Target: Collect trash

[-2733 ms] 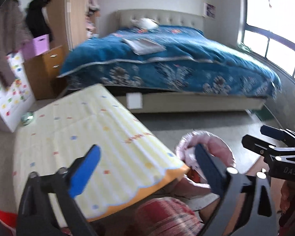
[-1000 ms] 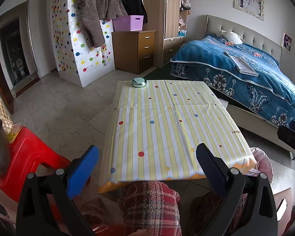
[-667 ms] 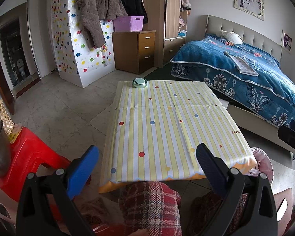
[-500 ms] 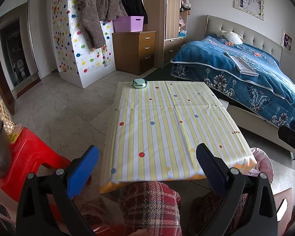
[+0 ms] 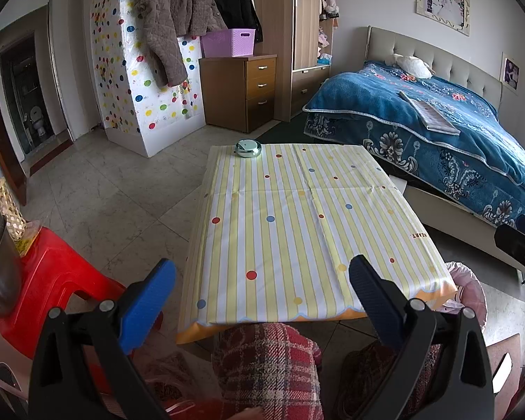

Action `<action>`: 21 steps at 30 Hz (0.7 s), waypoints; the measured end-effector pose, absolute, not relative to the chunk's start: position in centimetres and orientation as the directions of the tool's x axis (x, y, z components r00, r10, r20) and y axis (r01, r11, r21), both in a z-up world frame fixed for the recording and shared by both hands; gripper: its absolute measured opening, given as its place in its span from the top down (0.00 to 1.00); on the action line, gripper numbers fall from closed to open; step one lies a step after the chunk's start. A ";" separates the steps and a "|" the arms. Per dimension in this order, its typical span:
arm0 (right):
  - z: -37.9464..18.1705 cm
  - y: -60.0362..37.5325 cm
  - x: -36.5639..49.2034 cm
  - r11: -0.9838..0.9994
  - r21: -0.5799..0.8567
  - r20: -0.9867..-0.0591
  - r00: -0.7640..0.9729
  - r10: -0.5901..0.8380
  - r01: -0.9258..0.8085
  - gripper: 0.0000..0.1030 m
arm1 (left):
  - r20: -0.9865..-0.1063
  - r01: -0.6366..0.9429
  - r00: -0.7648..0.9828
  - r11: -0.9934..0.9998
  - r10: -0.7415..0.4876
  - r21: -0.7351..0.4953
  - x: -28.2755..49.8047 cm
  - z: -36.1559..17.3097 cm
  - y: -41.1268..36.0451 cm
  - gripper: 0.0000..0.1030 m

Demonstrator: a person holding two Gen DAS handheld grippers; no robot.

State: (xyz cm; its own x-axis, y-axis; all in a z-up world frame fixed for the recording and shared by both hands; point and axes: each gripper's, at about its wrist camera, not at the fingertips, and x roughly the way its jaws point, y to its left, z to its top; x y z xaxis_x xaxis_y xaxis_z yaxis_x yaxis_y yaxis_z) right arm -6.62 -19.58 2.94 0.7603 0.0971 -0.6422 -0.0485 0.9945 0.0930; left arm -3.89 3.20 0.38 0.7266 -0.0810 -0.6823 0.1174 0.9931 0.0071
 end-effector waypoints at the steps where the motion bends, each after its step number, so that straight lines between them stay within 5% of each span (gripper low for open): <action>1: 3.0 -19.6 -6.6 0.994 0.094 -0.643 0.760 0.097 -0.048 0.06 | -0.682 0.118 0.726 0.993 -0.082 0.007 -3.9 0.4 3.2 0.06; 21: 3.0 -20.0 -6.7 0.994 0.097 -0.639 0.763 0.100 -0.050 0.06 | -0.681 0.118 0.728 0.993 -0.081 0.008 -3.9 0.4 3.2 0.06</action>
